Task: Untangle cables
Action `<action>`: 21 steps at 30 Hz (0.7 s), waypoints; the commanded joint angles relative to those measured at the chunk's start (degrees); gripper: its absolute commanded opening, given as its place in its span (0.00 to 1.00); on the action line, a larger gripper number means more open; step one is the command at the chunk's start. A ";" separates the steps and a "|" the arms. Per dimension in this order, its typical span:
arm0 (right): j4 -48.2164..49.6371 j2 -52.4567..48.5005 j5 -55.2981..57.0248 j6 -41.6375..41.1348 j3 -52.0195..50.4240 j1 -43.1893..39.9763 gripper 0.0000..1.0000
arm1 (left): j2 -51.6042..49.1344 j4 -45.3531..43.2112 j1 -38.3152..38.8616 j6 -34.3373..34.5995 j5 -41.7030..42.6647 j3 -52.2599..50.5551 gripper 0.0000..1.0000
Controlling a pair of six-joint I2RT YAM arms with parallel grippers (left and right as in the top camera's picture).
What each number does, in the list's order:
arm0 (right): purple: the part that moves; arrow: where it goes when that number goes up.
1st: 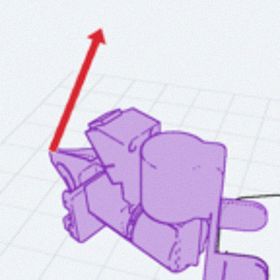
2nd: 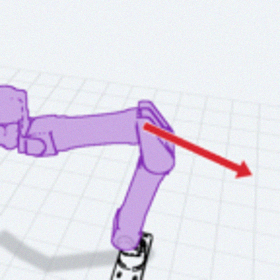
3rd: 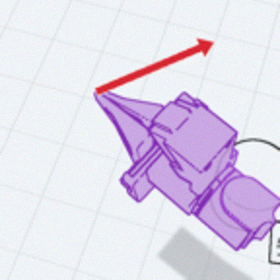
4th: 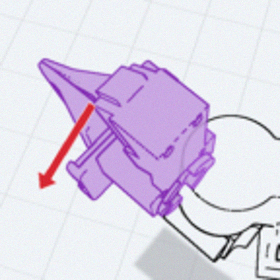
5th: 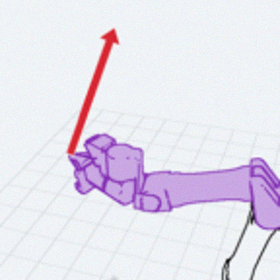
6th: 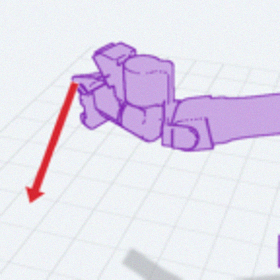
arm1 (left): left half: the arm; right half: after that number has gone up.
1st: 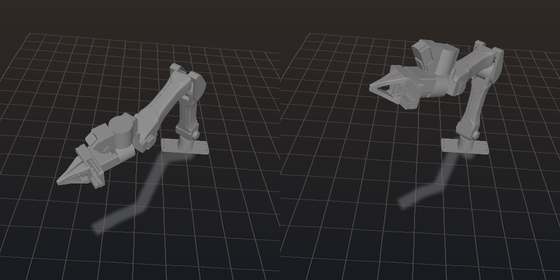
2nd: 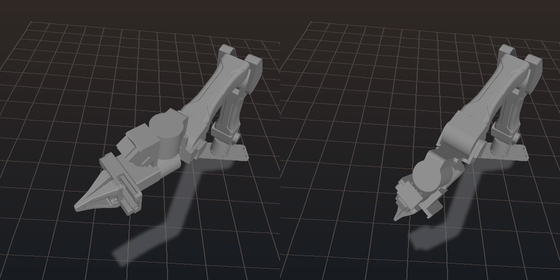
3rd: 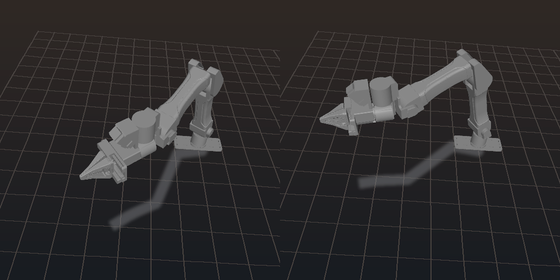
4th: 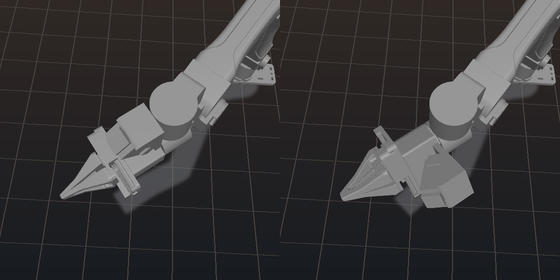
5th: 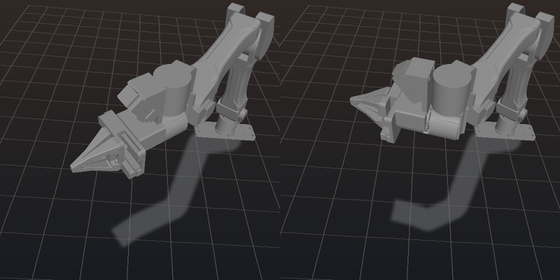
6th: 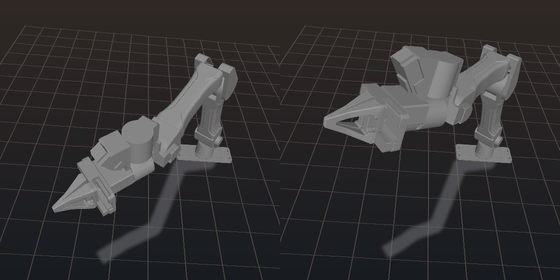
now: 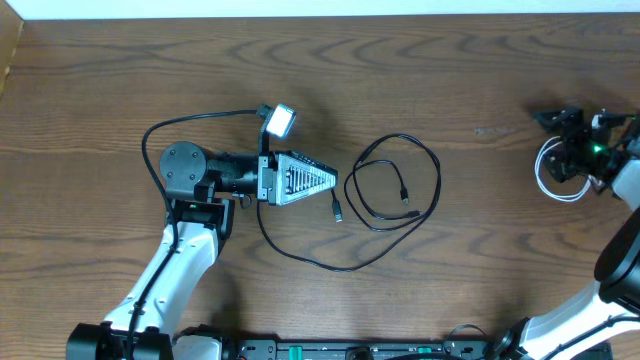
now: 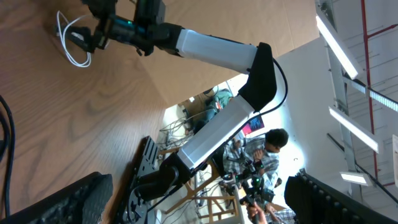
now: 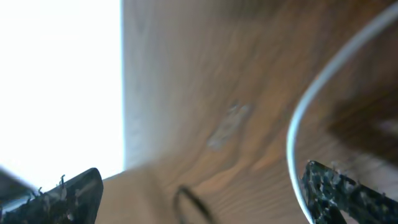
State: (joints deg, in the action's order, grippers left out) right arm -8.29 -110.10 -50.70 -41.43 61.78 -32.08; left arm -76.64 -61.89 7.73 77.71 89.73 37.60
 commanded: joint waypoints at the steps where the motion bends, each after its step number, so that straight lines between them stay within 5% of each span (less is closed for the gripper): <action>1: -0.46 -0.31 -12.04 -9.75 0.87 -2.36 0.99 | -0.09 -0.33 0.17 -1.20 0.28 -0.11 0.94; 11: -6.84 0.74 -10.25 -13.73 0.87 -4.15 0.99 | -0.09 -0.33 0.17 -1.20 0.28 -0.11 0.94; 21: -23.65 19.34 30.80 -5.42 0.87 -2.23 0.99 | -0.09 -0.33 0.17 -1.20 0.28 -0.11 0.94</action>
State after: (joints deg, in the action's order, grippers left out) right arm -30.61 -97.30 -36.93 -50.33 61.87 -35.42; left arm -76.64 -61.89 7.73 77.71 89.71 37.60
